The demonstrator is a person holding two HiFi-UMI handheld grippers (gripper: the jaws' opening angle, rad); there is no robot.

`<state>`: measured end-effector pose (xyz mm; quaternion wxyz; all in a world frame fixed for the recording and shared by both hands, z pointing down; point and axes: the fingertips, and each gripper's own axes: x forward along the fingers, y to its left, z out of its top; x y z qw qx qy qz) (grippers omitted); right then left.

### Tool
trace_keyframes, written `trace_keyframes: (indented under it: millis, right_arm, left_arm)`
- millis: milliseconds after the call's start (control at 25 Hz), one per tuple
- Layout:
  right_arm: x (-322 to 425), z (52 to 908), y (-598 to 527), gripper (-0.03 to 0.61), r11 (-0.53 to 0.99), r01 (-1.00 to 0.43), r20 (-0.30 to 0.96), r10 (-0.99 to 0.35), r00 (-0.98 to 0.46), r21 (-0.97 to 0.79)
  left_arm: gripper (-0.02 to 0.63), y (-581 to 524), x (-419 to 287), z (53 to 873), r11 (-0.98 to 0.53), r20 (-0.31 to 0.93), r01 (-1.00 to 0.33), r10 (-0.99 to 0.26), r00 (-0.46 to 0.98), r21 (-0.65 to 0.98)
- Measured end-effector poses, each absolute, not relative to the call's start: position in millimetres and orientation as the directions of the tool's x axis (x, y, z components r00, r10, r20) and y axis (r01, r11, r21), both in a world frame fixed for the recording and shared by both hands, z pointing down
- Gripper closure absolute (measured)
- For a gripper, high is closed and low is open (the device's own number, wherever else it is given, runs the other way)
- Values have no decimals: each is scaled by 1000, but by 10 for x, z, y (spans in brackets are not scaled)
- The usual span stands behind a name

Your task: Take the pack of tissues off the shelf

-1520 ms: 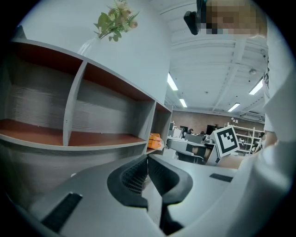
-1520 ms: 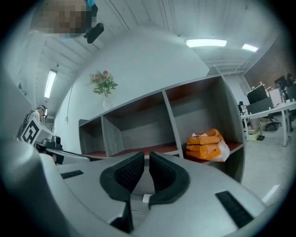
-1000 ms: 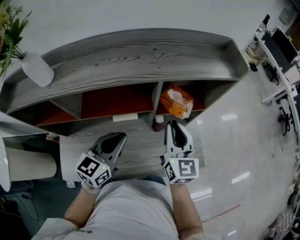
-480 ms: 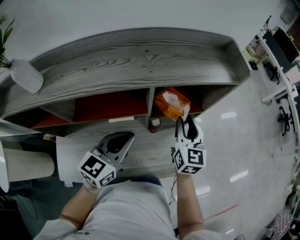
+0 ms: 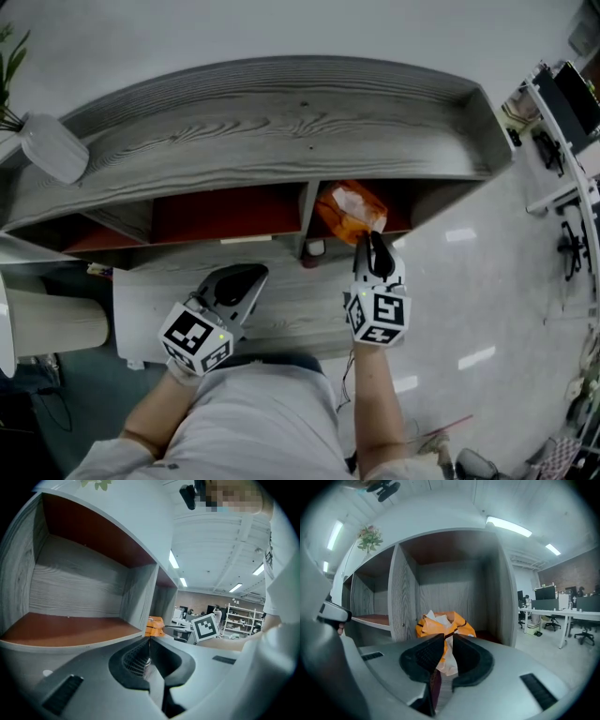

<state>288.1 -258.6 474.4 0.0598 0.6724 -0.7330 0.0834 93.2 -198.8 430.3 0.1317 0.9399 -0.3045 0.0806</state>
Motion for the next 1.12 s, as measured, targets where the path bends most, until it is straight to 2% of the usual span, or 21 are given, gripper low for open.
trace_keyframes:
  millis: [280, 840, 1120]
  right_arm:
    - [2891, 4686, -2519, 551, 67, -996, 195, -978, -76, -52]
    - [2918, 4346, -1861, 557, -24, -995, 154, -988, 9, -96]
    - [2652, 4289, -1473, 557, -9, -993, 161, -987, -10, -117]
  left_arm:
    - [597, -1943, 865, 4300, -773, 225, -601, -560, 797, 205]
    - [595, -1606, 854, 4126, -823, 204, -535, -499, 842, 191]
    - [597, -1500, 816, 4124, -836, 205, -508, -470, 858, 207]
